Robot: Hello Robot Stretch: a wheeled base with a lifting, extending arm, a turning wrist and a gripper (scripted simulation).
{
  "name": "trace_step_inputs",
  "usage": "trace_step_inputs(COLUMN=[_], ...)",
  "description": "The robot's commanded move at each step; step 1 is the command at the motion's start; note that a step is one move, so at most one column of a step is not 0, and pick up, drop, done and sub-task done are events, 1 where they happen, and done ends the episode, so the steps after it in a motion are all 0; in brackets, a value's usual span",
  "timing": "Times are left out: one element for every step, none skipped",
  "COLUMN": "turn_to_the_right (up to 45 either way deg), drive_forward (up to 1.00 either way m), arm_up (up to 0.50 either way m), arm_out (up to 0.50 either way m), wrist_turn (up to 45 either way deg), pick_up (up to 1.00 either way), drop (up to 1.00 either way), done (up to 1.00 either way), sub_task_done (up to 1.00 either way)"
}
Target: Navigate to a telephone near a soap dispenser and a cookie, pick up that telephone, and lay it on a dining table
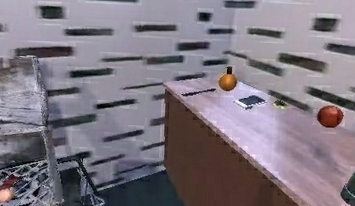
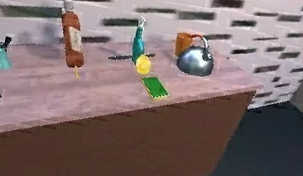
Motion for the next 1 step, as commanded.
trace_step_inputs(turn_to_the_right=[0.0], drive_forward=[0.55], arm_up=[0.0], arm_out=[0.0], wrist_turn=[0.0], pick_up=[0.0], drop=[0.0], done=[0.0], sub_task_done=[0.0])
